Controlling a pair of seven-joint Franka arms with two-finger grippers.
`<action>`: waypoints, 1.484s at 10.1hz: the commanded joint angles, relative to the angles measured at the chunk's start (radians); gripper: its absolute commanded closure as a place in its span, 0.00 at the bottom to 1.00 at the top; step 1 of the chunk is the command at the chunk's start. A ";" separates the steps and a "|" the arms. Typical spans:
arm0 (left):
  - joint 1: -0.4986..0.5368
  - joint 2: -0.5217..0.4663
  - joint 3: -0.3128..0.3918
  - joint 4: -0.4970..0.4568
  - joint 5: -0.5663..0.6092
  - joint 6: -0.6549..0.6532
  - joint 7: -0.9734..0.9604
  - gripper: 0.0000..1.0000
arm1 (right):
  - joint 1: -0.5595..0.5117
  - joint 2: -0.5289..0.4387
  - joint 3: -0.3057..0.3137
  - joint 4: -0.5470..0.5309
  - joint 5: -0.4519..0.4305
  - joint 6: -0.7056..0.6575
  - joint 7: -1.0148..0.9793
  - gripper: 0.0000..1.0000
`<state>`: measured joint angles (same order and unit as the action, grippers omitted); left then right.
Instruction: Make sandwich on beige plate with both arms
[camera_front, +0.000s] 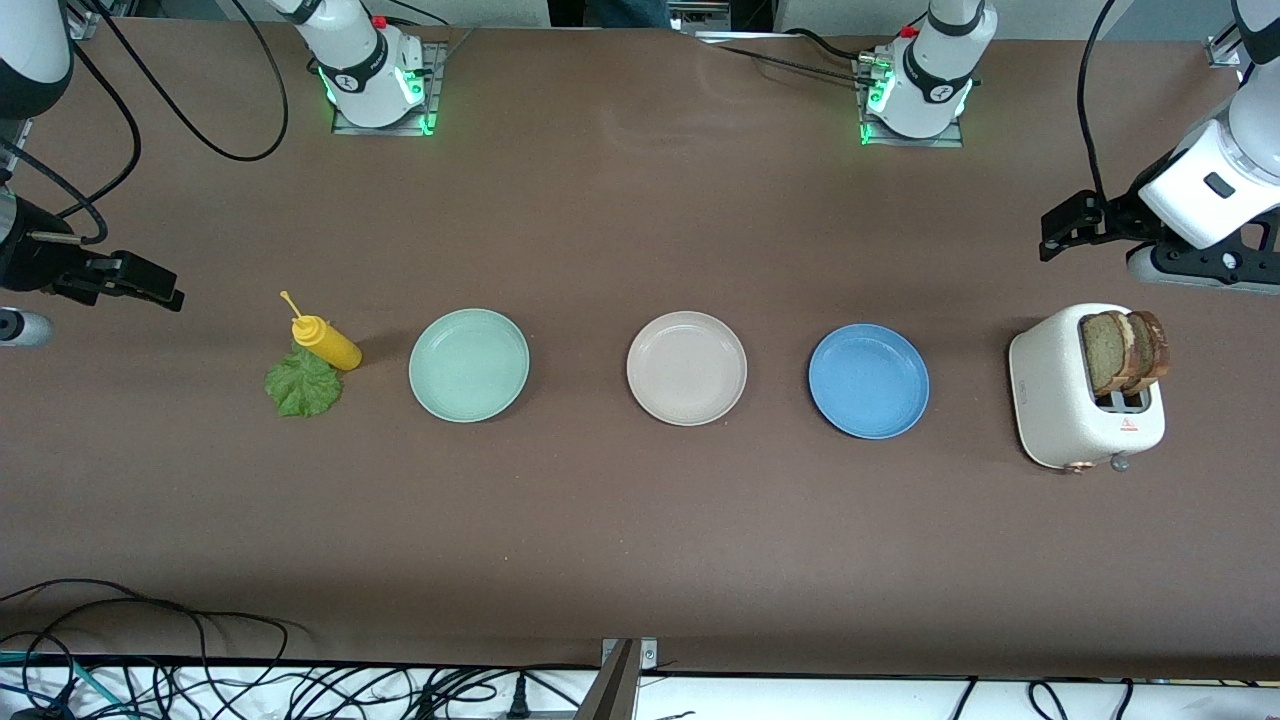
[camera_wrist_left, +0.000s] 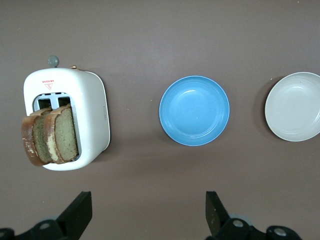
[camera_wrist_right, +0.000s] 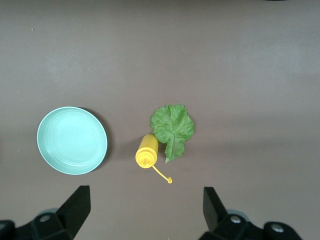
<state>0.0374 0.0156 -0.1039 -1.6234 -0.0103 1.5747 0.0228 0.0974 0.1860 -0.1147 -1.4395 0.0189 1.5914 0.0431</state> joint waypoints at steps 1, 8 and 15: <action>-0.002 0.001 0.001 0.014 0.013 -0.024 0.012 0.00 | -0.004 -0.005 0.000 0.011 0.015 -0.018 -0.005 0.00; 0.001 0.001 0.001 0.014 0.012 -0.044 0.017 0.00 | -0.004 -0.005 0.000 0.013 0.015 -0.018 -0.006 0.00; 0.004 0.001 0.004 0.014 0.012 -0.045 0.017 0.00 | -0.004 -0.007 0.000 0.013 0.016 -0.018 -0.003 0.00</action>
<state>0.0403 0.0157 -0.1024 -1.6234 -0.0103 1.5477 0.0228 0.0973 0.1860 -0.1147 -1.4389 0.0189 1.5909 0.0431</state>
